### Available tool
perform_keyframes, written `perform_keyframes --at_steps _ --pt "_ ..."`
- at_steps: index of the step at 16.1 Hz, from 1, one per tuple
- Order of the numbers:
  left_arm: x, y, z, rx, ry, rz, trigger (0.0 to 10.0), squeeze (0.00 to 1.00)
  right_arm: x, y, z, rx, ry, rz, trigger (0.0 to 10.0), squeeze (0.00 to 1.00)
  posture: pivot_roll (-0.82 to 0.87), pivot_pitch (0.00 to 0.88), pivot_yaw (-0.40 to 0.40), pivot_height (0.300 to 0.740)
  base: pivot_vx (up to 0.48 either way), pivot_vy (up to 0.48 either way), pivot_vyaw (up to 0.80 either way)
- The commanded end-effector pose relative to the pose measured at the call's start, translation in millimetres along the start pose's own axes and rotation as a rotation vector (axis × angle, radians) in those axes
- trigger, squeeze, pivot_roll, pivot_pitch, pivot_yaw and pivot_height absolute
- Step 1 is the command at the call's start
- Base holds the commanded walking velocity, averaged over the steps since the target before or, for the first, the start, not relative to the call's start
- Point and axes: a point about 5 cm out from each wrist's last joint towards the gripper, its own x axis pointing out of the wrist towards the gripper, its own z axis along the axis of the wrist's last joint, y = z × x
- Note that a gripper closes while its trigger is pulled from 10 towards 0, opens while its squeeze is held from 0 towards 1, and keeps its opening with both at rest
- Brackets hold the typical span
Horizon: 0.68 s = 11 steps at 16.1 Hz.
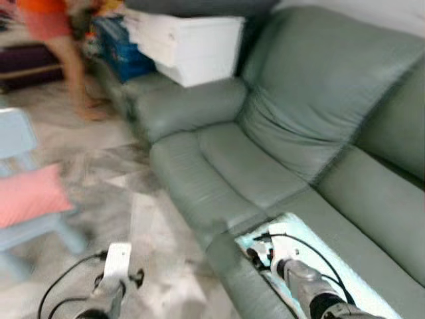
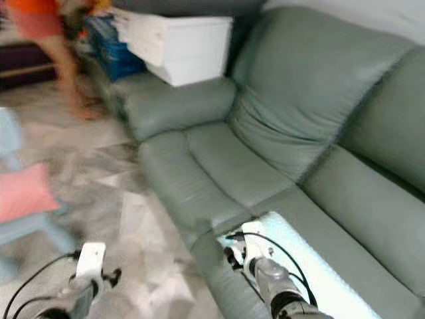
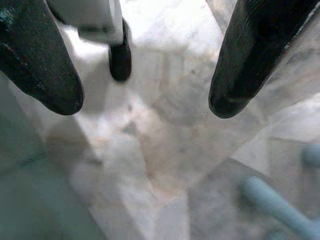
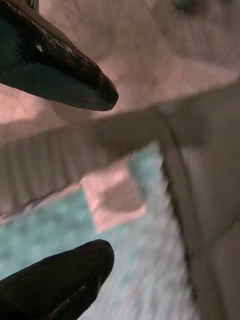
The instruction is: Move the pillow to the sofa
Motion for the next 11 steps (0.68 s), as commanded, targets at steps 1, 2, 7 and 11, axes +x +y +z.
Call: perform_keyframes --at_steps 1,2,7,11 --pt "-0.3 -5.7 -5 -0.002 0.015 -0.011 10.0 0.0 -2.2 -9.4 -1 -0.001 0.005 -0.028 10.0 0.0 -0.19 0.0 -0.021 0.74 0.0 0.0 0.8" --pt "-0.4 -4.3 -5 -0.003 0.014 -0.01 10.0 0.0 -2.3 -9.6 -2 0.001 0.003 -0.03 10.0 0.0 -0.19 0.0 -0.021 0.74 0.0 0.0 0.55" --pt "-0.5 5.7 -2 -0.013 0.014 0.005 10.0 0.0 -1.9 -8.4 -1 0.016 0.002 -0.028 10.0 0.0 -0.18 0.0 -0.022 0.74 0.0 0.063 0.0" --pt "0.7 -11.4 -1 -0.012 0.018 -0.01 10.0 0.0 -1.7 -7.5 -1 0.019 0.002 -0.025 10.0 0.0 -0.18 0.0 -0.018 0.74 0.0 0.479 0.0"
